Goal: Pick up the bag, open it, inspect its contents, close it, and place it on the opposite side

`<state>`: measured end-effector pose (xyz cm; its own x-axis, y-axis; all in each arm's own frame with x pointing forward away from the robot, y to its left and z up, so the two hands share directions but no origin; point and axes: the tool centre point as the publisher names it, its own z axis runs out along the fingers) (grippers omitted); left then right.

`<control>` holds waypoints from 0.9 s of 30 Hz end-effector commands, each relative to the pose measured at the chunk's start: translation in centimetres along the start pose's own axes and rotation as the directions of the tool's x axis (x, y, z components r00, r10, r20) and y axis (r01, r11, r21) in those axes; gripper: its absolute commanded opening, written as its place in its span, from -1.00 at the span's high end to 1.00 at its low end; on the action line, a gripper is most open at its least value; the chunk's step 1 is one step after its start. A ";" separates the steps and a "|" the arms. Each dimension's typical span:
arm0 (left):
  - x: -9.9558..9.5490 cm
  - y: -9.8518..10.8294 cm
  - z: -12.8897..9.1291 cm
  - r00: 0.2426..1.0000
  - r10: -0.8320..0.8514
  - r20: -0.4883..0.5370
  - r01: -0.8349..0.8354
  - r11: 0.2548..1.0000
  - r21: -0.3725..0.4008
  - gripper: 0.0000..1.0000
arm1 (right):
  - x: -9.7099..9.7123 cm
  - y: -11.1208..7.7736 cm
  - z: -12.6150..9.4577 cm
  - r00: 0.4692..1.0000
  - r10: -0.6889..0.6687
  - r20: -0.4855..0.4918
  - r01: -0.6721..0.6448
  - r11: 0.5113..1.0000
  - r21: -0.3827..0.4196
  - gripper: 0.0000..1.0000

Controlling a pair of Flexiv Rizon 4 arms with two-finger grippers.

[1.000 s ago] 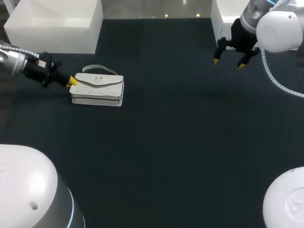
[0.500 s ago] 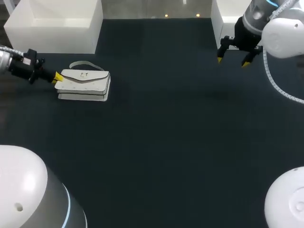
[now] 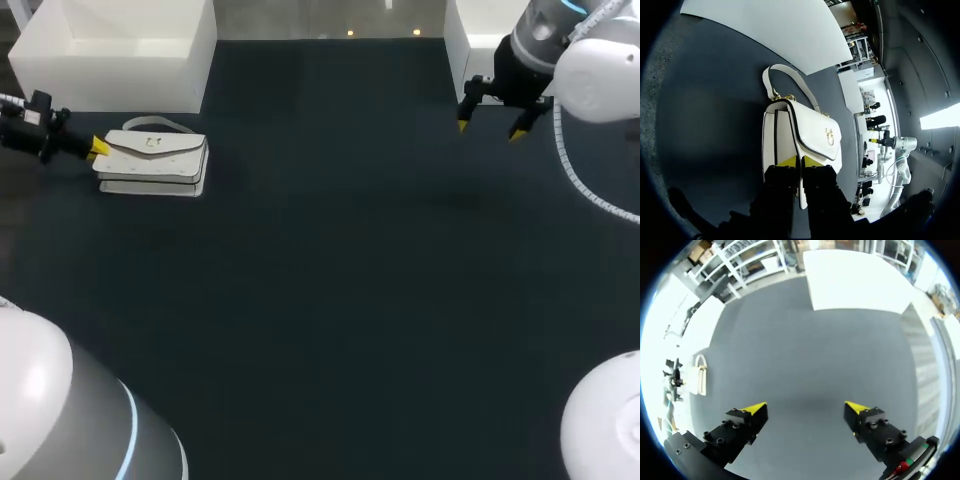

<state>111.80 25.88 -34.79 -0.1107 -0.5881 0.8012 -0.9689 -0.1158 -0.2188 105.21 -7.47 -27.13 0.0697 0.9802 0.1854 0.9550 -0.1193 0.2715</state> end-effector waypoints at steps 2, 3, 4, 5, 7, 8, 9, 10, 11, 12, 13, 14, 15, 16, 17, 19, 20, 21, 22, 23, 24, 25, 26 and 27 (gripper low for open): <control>-1.8 -2.3 -1.1 0.997 -0.023 -0.078 0.005 0.976 -0.216 1.00 | 0.1 0.0 -0.1 1.000 0.001 0.004 -0.001 1.000 0.000 -1.00; -2.0 -2.5 -1.2 0.997 -0.026 -0.077 0.008 0.977 -0.215 1.00 | 0.1 0.0 -0.1 1.000 0.001 0.004 -0.001 1.000 0.000 -1.00; -2.1 -2.7 -1.4 0.996 -0.029 -0.081 0.010 0.976 -0.217 1.00 | 0.1 0.0 -0.1 1.000 0.001 0.004 -0.001 1.000 0.000 -1.00; -2.3 -2.8 -1.5 0.996 -0.029 -0.080 0.011 0.975 -0.223 1.00 | 0.1 0.0 -0.1 1.000 0.001 0.004 -0.001 1.000 0.000 -1.00; -2.5 -3.2 -1.7 0.997 -0.029 -0.074 0.011 0.971 -0.239 1.00 | 0.1 0.0 -0.1 1.000 0.001 0.004 -0.001 1.000 0.000 -1.00; -2.7 -3.3 -1.9 0.997 -0.030 -0.073 0.011 0.969 -0.246 1.00 | 0.1 0.0 -0.1 1.000 0.001 0.004 -0.001 1.000 0.000 -1.00; -2.8 -3.5 -2.1 0.997 -0.028 -0.076 0.008 0.967 -0.254 1.00 | 0.1 0.0 -0.1 1.000 0.001 0.004 -0.001 1.000 0.000 -1.00; -2.9 -3.6 -2.4 0.996 -0.029 -0.085 0.006 0.966 -0.259 1.00 | 0.1 0.0 -0.1 1.000 0.001 0.004 -0.001 1.000 0.000 -1.00; -2.9 -3.7 -2.6 0.996 -0.027 -0.086 0.003 0.964 -0.265 1.00 | 0.1 0.0 -0.1 1.000 0.001 0.004 -0.001 1.000 0.000 -1.00; -3.0 -3.8 -2.9 0.996 -0.027 -0.087 0.002 0.963 -0.271 1.00 | 0.1 0.0 -0.1 1.000 0.001 0.004 -0.001 1.000 0.000 -1.00; -3.1 -3.8 -3.2 0.996 -0.024 -0.089 -0.001 0.961 -0.277 1.00 | 0.1 0.0 -0.1 1.000 0.001 0.004 -0.001 1.000 0.000 -1.00; -3.1 -3.8 -3.4 0.996 -0.019 -0.089 -0.007 0.958 -0.288 1.00 | 0.1 0.0 -0.1 1.000 0.001 0.004 -0.001 1.000 0.000 -1.00; -3.2 -3.8 -3.6 0.997 -0.015 -0.082 -0.010 0.955 -0.296 1.00 | 0.1 0.0 -0.1 1.000 0.001 0.004 -0.001 1.000 0.000 -1.00; -3.4 -3.8 -3.9 0.997 -0.015 -0.082 -0.010 0.954 -0.301 1.00 | 0.1 0.0 -0.1 1.000 0.001 0.004 -0.001 1.000 0.000 -1.00; -3.5 -3.8 -4.1 0.997 -0.014 -0.082 -0.012 0.951 -0.309 1.00 | 0.1 0.0 -0.1 1.000 0.001 0.004 -0.001 1.000 0.000 -1.00; -3.7 -3.8 -4.6 0.997 -0.020 -0.080 -0.006 0.949 -0.315 1.00 | 0.1 0.0 -0.1 1.000 0.001 0.004 -0.001 1.000 0.000 -1.00; -3.9 -3.8 -4.8 0.997 -0.021 -0.080 -0.006 0.948 -0.318 1.00 | 0.1 0.0 -0.1 1.000 0.001 0.004 -0.001 1.000 0.000 -1.00; -4.1 -3.8 -5.0 0.997 -0.024 -0.075 -0.002 0.946 -0.324 1.00 | 0.1 0.0 -0.1 1.000 0.001 0.004 -0.001 1.000 0.000 -1.00; -4.2 -3.7 -5.2 0.997 -0.029 -0.069 0.005 0.944 -0.329 1.00 | 0.1 0.0 -0.1 1.000 0.001 0.004 -0.001 1.000 0.000 -1.00; -4.5 -3.7 -5.4 0.998 -0.035 -0.060 0.013 0.943 -0.334 1.00 | 0.1 0.0 -0.1 1.000 0.001 0.004 -0.001 1.000 0.000 -1.00; -4.7 -3.7 -5.5 0.998 -0.043 -0.054 0.023 0.943 -0.332 1.00 | 0.1 0.0 -0.1 1.000 0.001 0.004 -0.001 1.000 0.000 -1.00; -5.1 -3.8 -5.7 0.998 -0.049 -0.051 0.029 0.943 -0.331 1.00 | 0.1 0.0 -0.1 1.000 0.001 0.004 -0.001 1.000 0.000 -1.00; -5.4 -3.9 -6.0 0.997 -0.054 -0.051 0.034 0.943 -0.331 1.00 | 0.1 0.0 -0.1 1.000 0.001 0.004 -0.001 1.000 0.000 -1.00; -5.7 -4.0 -6.2 0.997 -0.059 -0.051 0.039 0.944 -0.329 1.00 | 0.1 0.0 -0.1 1.000 0.001 0.004 -0.001 1.000 0.000 -1.00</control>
<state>114.04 33.46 -34.75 -0.0478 -0.6412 0.7659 -0.9170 -0.2757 -0.2881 105.25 -7.45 -27.10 0.0692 0.9803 0.1849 0.9555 -0.1184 0.2701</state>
